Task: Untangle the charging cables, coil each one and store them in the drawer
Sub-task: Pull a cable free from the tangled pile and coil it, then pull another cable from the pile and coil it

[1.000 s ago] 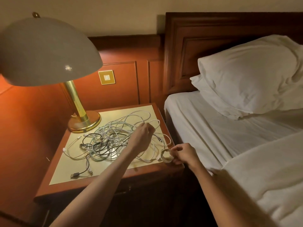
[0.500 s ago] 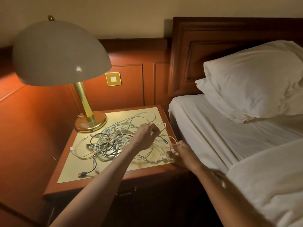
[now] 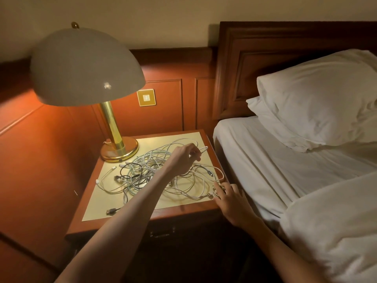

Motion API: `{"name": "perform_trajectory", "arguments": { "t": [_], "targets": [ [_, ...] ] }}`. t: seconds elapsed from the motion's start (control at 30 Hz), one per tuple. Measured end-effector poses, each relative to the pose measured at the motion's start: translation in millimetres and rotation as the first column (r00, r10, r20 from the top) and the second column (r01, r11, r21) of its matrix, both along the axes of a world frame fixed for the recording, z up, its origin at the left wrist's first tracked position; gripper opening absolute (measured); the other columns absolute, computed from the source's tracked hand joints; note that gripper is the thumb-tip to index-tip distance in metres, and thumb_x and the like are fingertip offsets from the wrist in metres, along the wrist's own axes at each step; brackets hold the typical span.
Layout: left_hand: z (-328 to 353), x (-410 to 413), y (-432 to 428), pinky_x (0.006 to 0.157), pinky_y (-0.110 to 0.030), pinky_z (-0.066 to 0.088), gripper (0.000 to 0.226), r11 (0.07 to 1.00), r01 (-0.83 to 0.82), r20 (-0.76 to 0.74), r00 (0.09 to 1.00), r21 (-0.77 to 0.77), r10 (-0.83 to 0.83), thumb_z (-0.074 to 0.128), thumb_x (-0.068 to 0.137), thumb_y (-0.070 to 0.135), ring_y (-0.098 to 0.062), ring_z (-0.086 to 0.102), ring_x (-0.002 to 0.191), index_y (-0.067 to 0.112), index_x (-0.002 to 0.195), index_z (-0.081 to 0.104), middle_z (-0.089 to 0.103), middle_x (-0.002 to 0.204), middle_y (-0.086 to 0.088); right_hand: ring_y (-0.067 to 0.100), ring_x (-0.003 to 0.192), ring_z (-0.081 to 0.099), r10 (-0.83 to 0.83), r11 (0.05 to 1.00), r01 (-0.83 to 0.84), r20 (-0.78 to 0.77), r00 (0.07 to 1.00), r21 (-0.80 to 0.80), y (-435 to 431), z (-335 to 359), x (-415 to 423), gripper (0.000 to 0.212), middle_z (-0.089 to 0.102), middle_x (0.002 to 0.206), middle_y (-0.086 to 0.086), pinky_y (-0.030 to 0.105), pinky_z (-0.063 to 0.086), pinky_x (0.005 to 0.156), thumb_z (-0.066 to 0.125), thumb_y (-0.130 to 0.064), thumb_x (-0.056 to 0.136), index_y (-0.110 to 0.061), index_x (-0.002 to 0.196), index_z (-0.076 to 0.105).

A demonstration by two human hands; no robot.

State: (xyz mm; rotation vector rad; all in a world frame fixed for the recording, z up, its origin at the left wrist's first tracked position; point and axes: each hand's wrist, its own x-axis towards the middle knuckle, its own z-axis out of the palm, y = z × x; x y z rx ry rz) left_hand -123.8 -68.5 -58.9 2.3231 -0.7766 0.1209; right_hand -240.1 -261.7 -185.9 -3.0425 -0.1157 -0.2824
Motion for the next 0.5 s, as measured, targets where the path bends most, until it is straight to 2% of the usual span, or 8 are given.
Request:
{"name": "perform_trajectory", "arguments": {
  "t": [0.1,0.23,0.3,0.4,0.5],
  "targets": [
    [0,-2,3,0.057,-0.009,0.041,0.011,1.0,0.008,-0.009,1.0,0.002,-0.008,0.057,0.099,0.02,-0.003,0.063,0.075,0.012,0.1,0.065,0.075,0.093,0.003,0.024,0.114,0.054,0.021,0.999,-0.023,0.073,0.997,0.028,-5,-5,-1,0.067,0.056,0.133,0.005,0.042,0.054,0.089,0.055,-0.048,0.096,-0.024,0.154,0.031],
    [1,-2,4,0.058,-0.011,0.043,0.013,1.0,0.003,-0.021,1.0,-0.012,-0.004,0.056,0.1,0.02,-0.006,0.065,0.077,0.011,0.102,0.064,0.075,0.093,0.002,0.02,0.115,0.057,0.078,0.965,-0.094,0.073,0.994,0.243,-10,-1,5,0.094,0.061,0.128,0.0,0.045,0.053,0.095,0.072,-0.04,0.086,-0.031,0.158,0.011],
    [5,-1,3,0.053,-0.01,0.04,0.014,1.0,-0.005,-0.026,1.0,-0.026,0.004,0.056,0.1,0.021,-0.002,0.061,0.068,0.011,0.102,0.064,0.075,0.092,0.003,0.02,0.12,0.056,0.118,0.939,-0.134,0.071,0.991,0.317,-11,3,9,0.101,0.058,0.133,-0.001,0.047,0.052,0.098,0.075,-0.043,0.082,-0.033,0.157,0.009],
    [15,4,6,0.051,-0.016,0.039,0.011,0.998,-0.026,-0.034,0.999,-0.065,0.024,0.055,0.1,0.021,-0.008,0.057,0.06,0.013,0.099,0.063,0.075,0.093,0.004,0.021,0.123,0.052,0.119,0.902,-0.163,0.133,0.984,0.399,-9,15,16,0.101,0.053,0.141,0.001,0.048,0.052,0.098,0.075,-0.057,0.075,-0.033,0.155,0.018],
    [35,8,10,0.059,-0.028,0.05,0.011,0.995,-0.003,-0.014,1.0,-0.104,0.001,0.054,0.1,0.021,-0.014,0.064,0.069,0.013,0.1,0.062,0.075,0.096,0.002,0.012,0.116,0.051,0.03,0.807,-0.177,0.261,0.965,0.563,4,49,30,0.092,0.055,0.135,-0.001,0.031,0.047,0.094,0.07,-0.057,0.077,-0.024,0.153,0.031]
  ]
}}
